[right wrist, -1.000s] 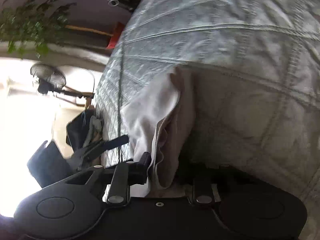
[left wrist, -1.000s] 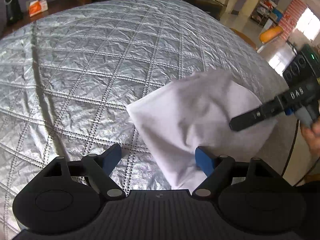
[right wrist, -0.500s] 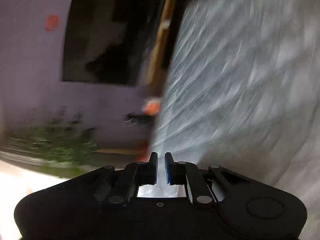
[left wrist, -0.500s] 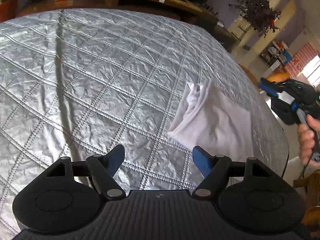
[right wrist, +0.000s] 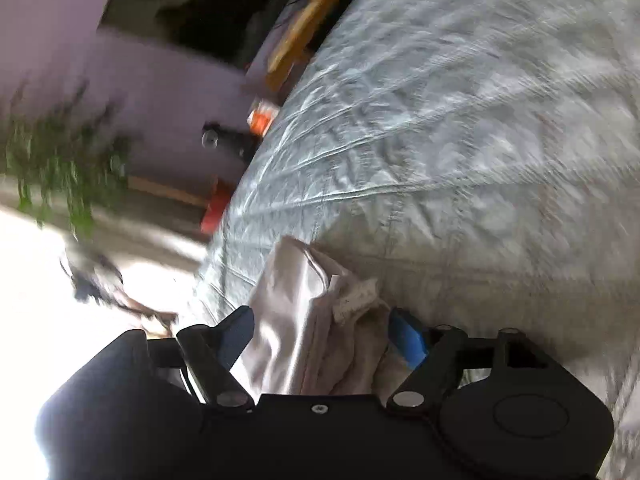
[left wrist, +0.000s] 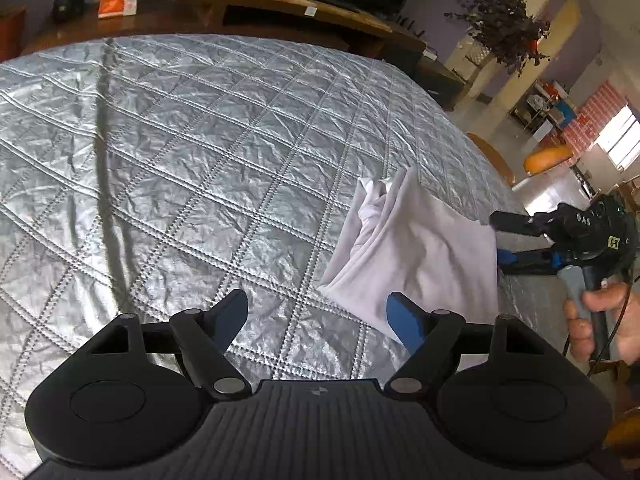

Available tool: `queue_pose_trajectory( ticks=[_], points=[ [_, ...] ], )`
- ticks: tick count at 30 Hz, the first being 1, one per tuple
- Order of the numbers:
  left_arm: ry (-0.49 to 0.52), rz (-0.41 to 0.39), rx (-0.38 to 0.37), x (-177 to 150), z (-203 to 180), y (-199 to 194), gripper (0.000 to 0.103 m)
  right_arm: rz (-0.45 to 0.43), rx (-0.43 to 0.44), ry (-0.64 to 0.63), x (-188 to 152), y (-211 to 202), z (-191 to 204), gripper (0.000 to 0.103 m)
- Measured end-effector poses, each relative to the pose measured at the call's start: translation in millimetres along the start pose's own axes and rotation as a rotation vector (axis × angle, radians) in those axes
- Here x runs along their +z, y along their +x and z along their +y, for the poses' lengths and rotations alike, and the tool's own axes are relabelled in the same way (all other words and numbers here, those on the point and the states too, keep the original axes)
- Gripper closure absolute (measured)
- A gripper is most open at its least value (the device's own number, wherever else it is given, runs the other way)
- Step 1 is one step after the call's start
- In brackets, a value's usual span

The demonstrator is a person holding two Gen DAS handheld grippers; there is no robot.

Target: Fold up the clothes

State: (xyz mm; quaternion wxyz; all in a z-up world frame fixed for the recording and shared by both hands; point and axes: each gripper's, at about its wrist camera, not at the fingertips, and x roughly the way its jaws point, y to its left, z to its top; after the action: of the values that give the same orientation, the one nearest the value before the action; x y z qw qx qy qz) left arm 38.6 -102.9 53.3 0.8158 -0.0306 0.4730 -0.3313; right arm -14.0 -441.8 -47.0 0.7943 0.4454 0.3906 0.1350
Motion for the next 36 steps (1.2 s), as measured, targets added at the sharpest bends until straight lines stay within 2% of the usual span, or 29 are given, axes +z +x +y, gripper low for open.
queue_pose_trajectory(
  ticks=[4, 8, 10, 13, 16, 18, 21, 23, 25, 26, 27, 30, 33, 36],
  points=[
    [-0.004, -0.001, -0.006, 1, 0, 2, 0.022, 0.043, -0.035, -0.182, 8, 17, 24, 0.026],
    [-0.008, -0.002, -0.012, 2, 0, 3, 0.022, -0.011, -0.14, -0.303, 13, 15, 41, 0.026],
    [-0.006, 0.001, -0.013, 2, 0, 4, 0.022, -0.031, -0.11, -0.294, 17, 12, 35, 0.02],
    [-0.002, 0.005, -0.016, 2, -1, 6, 0.022, 0.037, -0.083, -0.343, 19, 29, 42, 0.001],
    [0.01, 0.013, -0.02, 0, -4, 8, 0.022, 0.106, -0.083, -0.386, 16, 31, 48, 0.0],
    [0.02, 0.02, -0.023, -2, -6, 9, 0.022, 0.136, -0.14, -0.475, 10, 34, 60, 0.002],
    [0.025, 0.026, -0.026, -3, -8, 10, 0.022, 0.183, -0.244, -0.642, -9, 44, 80, 0.012],
    [0.026, 0.027, -0.028, -4, -8, 11, 0.022, 0.203, -0.253, -0.663, -12, 45, 83, 0.03],
    [0.027, 0.029, -0.03, -4, -9, 11, 0.022, 0.217, -0.247, -0.638, -11, 41, 82, 0.042],
    [0.028, 0.03, -0.031, -4, -9, 12, 0.022, 0.224, -0.239, -0.614, -9, 38, 80, 0.067],
    [0.029, 0.031, -0.032, -4, -9, 12, 0.022, 0.232, -0.227, -0.587, -7, 36, 78, 0.08],
    [0.03, 0.033, -0.034, -4, -10, 13, 0.022, 0.246, -0.195, -0.534, -6, 38, 73, 0.081],
    [0.034, 0.035, -0.037, -4, -11, 14, 0.022, 0.202, -0.148, -0.441, -5, 34, 67, 0.084],
    [0.034, 0.036, -0.037, -3, -11, 14, 0.022, 0.144, -0.056, -0.298, -9, 24, 63, 0.085]
  ],
)
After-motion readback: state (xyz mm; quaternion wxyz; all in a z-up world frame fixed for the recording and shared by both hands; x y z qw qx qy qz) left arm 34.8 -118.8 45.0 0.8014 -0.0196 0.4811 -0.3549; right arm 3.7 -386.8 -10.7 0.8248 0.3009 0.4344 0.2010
